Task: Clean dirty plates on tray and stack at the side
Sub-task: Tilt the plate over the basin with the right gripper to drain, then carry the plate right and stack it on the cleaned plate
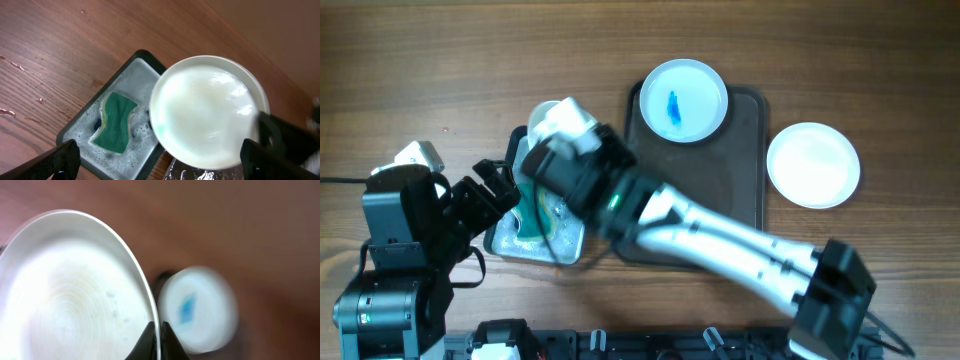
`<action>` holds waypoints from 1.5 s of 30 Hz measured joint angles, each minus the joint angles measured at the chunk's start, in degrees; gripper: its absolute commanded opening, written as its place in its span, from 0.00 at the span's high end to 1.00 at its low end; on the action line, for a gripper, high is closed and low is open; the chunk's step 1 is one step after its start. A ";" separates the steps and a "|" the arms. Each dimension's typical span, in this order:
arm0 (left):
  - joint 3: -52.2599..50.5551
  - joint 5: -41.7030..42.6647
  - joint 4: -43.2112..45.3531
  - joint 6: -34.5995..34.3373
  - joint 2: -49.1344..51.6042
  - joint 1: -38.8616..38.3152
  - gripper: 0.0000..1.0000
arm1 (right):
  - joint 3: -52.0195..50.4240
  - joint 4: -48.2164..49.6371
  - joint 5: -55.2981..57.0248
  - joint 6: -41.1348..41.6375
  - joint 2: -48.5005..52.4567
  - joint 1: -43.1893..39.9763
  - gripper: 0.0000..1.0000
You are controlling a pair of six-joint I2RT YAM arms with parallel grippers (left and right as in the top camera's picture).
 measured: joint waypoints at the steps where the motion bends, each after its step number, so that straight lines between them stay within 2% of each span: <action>1: 0.00 0.02 0.00 0.00 0.00 0.00 0.00 | 0.00 -0.37 -5.07 1.64 0.00 -2.49 0.96; 8: 0.00 0.04 0.11 0.00 0.00 0.00 0.00 | 0.00 -1.25 -42.88 8.04 -4.24 -22.88 0.96; 12: 0.00 0.04 0.11 0.00 0.00 0.00 0.00 | 0.00 -5.40 -53.92 9.20 -12.55 -34.82 0.96; 17: 0.00 0.04 0.13 0.00 0.00 0.00 0.00 | 0.33 -15.98 -58.45 9.35 -19.37 -51.93 0.96; 23: 0.00 0.04 0.13 0.00 0.00 0.00 0.00 | -0.98 -22.43 -60.11 6.21 -17.05 -70.95 0.96; 27: 0.00 0.04 0.13 0.00 0.00 0.00 0.00 | -7.43 -22.43 -59.76 4.57 -14.21 -81.37 0.96; 32: 0.00 0.04 0.11 0.00 0.00 0.00 0.00 | -20.37 -15.82 -56.54 5.14 -11.13 -86.44 0.96; 38: 0.00 0.04 0.13 0.00 0.00 0.00 0.00 | -31.01 -9.75 -51.71 7.32 -10.78 -86.86 0.96; 39: 0.00 0.04 0.13 0.00 0.00 0.00 0.00 | -31.65 -9.68 -51.06 7.87 -10.78 -86.86 0.88; 40: 0.00 0.04 0.13 0.00 0.00 0.00 0.00 | -32.20 -9.66 -50.21 8.35 -10.78 -86.86 0.72; 42: 0.00 0.04 0.13 0.00 0.00 0.00 0.00 | -32.37 -9.70 -49.22 9.18 -10.78 -86.86 0.57; 43: 0.00 0.04 0.13 0.00 0.00 0.00 0.00 | -32.26 -9.97 -48.85 9.27 -10.82 -86.86 0.53; 45: 0.00 0.04 0.13 0.00 0.00 0.00 0.00 | -31.95 -10.97 -48.54 9.25 -11.30 -86.75 0.53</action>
